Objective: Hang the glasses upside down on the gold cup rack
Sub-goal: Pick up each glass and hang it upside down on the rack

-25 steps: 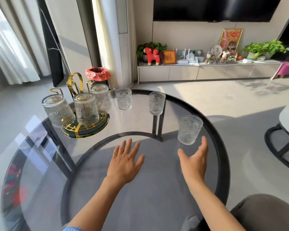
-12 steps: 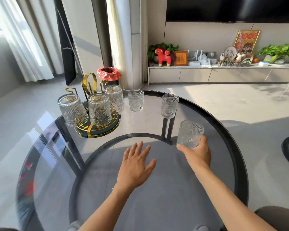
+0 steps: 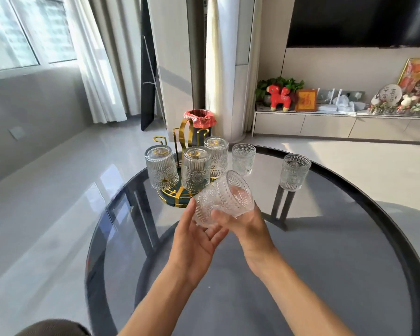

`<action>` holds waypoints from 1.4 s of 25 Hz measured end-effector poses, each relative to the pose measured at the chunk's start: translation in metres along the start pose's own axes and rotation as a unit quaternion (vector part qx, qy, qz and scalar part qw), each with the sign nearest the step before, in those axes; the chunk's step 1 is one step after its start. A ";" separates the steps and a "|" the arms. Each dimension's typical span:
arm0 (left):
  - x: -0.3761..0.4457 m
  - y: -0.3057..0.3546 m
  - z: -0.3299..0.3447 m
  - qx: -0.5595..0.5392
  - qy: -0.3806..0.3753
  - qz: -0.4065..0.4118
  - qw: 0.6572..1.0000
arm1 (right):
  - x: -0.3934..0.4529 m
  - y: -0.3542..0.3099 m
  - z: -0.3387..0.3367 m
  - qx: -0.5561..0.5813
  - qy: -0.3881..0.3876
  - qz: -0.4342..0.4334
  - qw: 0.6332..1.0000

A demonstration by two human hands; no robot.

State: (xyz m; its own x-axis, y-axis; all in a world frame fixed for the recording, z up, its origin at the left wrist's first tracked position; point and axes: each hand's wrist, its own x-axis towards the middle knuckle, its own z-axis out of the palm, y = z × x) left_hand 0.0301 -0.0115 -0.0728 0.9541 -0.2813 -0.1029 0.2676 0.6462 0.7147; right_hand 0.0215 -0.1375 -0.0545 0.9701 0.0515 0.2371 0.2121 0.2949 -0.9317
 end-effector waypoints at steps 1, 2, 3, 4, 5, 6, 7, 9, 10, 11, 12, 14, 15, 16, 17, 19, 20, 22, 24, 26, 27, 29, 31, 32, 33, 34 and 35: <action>0.000 0.007 0.001 0.006 0.024 0.016 1.000 | 0.004 -0.002 0.001 0.025 0.015 0.018 0.999; 0.002 0.016 0.002 0.020 0.048 0.037 0.998 | 0.010 -0.003 0.001 0.031 0.036 0.034 0.998; 0.006 0.029 0.003 0.037 0.073 0.063 0.995 | 0.017 -0.006 0.002 0.011 0.055 0.039 0.998; 0.011 0.047 0.005 0.048 0.100 0.094 0.989 | 0.027 -0.009 0.003 -0.031 0.068 0.034 0.997; 0.018 0.068 0.007 0.056 0.126 0.127 0.982 | 0.039 -0.013 0.006 -0.085 0.080 0.020 0.993; 0.026 0.092 0.008 0.068 0.146 0.159 0.974 | 0.052 -0.019 0.011 -0.143 0.091 -0.003 0.986; 0.036 0.117 0.007 0.090 0.160 0.190 0.964 | 0.069 -0.025 0.017 -0.216 0.097 -0.041 0.971; 0.057 0.163 0.003 0.149 0.186 0.248 0.939 | 0.107 -0.035 0.028 -0.416 0.073 -0.150 0.894; 0.067 0.181 0.000 0.185 0.201 0.265 0.925 | 0.129 -0.036 0.034 -0.513 0.039 -0.192 0.836; 0.080 0.195 -0.002 0.224 0.215 0.272 0.911 | 0.151 -0.036 0.040 -0.584 0.003 -0.202 0.786; 0.092 0.205 -0.005 0.263 0.229 0.271 0.897 | 0.170 -0.036 0.046 -0.634 -0.027 -0.181 0.751; 0.114 0.218 -0.006 0.326 0.249 0.258 0.875 | 0.199 -0.032 0.052 -0.688 -0.068 -0.107 0.715; 0.126 0.223 -0.009 0.353 0.253 0.249 0.866 | 0.209 -0.028 0.052 -0.690 -0.076 -0.082 0.715; 0.136 0.227 -0.012 0.381 0.254 0.238 0.856 | 0.215 -0.023 0.049 -0.685 -0.073 -0.077 0.721; 0.145 0.228 -0.015 0.408 0.252 0.228 0.847 | 0.217 -0.019 0.046 -0.680 -0.064 -0.086 0.726; 0.159 0.227 -0.022 0.454 0.248 0.211 0.829 | 0.217 -0.017 0.041 -0.673 -0.048 -0.113 0.729; 0.165 0.224 -0.025 0.477 0.251 0.203 0.818 | 0.216 -0.017 0.040 -0.672 -0.047 -0.121 0.729; 0.175 0.220 -0.029 0.517 0.262 0.175 0.796 | 0.215 -0.021 0.043 -0.671 -0.044 -0.137 0.727; 0.184 0.214 -0.033 0.557 0.264 0.121 0.778 | 0.214 -0.023 0.043 -0.676 -0.048 -0.141 0.721; 0.189 0.206 -0.034 0.596 0.261 0.074 0.755 | 0.212 -0.023 0.041 -0.678 -0.056 -0.136 0.720; 0.191 0.202 -0.034 0.616 0.259 0.060 0.741 | 0.212 -0.022 0.040 -0.678 -0.058 -0.134 0.721; 0.196 0.199 -0.033 0.636 0.260 0.050 0.725 | 0.213 -0.021 0.038 -0.677 -0.059 -0.129 0.723; 0.198 0.201 -0.030 0.643 0.264 0.032 0.718 | 0.215 -0.021 0.039 -0.676 -0.055 -0.120 0.725; 0.197 0.201 -0.028 0.646 0.266 0.022 0.715 | 0.215 -0.021 0.039 -0.677 -0.053 -0.118 0.724; 0.198 0.200 -0.027 0.649 0.266 0.020 0.713 | 0.215 -0.021 0.039 -0.679 -0.054 -0.116 0.723; 0.198 0.198 -0.028 0.651 0.266 0.022 0.710 | 0.214 -0.021 0.040 -0.680 -0.059 -0.109 0.723; 0.197 0.197 -0.027 0.652 0.267 0.023 0.710 | 0.214 -0.021 0.040 -0.679 -0.067 -0.097 0.724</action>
State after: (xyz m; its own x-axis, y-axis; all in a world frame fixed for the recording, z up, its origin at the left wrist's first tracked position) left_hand 0.2747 0.0791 0.0289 0.9659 0.2523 -0.0581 0.2150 -0.6568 0.7228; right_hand 0.2201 -0.0949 0.0271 0.9055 0.2537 0.3402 0.3516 -0.8974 -0.2665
